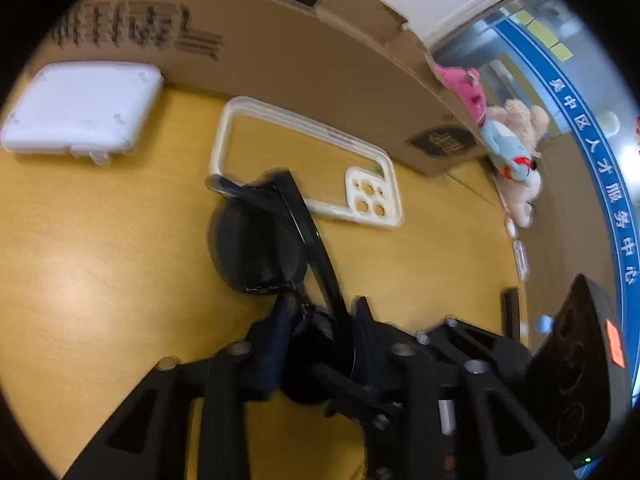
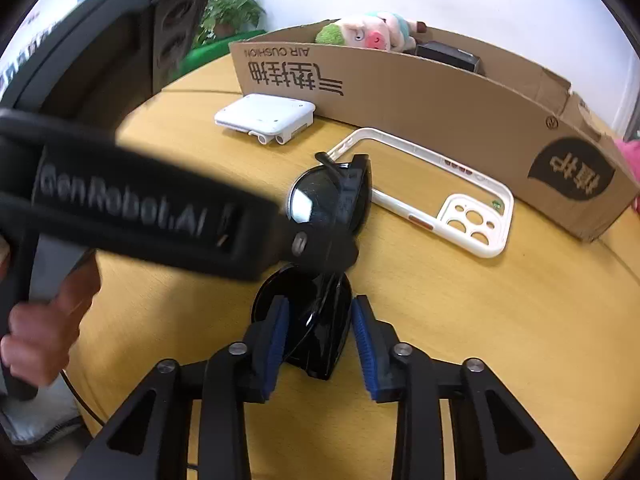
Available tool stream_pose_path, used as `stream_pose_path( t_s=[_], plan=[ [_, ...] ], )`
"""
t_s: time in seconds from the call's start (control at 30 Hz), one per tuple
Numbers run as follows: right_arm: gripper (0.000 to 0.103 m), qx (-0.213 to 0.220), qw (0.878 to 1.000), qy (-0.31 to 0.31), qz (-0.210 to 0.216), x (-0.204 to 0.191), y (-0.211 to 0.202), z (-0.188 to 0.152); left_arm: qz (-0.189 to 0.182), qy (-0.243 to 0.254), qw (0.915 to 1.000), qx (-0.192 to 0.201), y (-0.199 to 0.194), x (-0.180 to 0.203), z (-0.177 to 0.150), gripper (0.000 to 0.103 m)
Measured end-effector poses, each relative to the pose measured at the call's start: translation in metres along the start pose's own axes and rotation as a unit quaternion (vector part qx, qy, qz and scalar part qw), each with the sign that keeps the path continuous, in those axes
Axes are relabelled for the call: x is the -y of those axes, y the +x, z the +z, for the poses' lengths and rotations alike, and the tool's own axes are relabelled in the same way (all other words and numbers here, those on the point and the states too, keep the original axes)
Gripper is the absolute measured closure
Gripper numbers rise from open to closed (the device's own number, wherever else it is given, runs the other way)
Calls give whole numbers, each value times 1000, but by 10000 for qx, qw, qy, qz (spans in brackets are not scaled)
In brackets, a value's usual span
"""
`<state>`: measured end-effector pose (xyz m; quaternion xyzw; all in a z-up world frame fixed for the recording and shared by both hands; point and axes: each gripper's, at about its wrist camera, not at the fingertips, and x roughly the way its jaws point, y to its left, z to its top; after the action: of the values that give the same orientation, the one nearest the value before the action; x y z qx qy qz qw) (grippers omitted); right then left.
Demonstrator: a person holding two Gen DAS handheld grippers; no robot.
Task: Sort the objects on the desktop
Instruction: 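Close the right tool on the black sunglasses while the left tool grips them too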
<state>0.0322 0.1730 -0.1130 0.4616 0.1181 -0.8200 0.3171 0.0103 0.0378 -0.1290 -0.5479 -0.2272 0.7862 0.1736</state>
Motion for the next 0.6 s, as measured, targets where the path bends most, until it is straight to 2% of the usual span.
stream_pose_path(
  t_s=[0.07, 0.1, 0.13, 0.33, 0.4, 0.6],
  plan=[
    [74, -1, 10000, 53, 67, 2, 0, 0, 170, 229, 9996, 39, 1, 8, -1, 77],
    [77, 5, 9999, 103, 100, 4, 0, -1, 119, 266, 9996, 56, 0, 10, -1, 88],
    [77, 5, 9995, 192, 255, 6, -1, 0, 50, 218, 9997, 25, 0, 10, -1, 89],
    [79, 99, 9984, 393, 397, 9, -6, 0, 77, 365, 9992, 108, -6, 17, -1, 92],
    [88, 251, 9973, 475, 506, 7, -15, -2, 108, 486, 9986, 190, -12, 24, -1, 93],
    [90, 732, 9944, 598, 475, 6, -44, 7, 229, 922, 9939, 555, -38, 48, 11, 94]
  ],
)
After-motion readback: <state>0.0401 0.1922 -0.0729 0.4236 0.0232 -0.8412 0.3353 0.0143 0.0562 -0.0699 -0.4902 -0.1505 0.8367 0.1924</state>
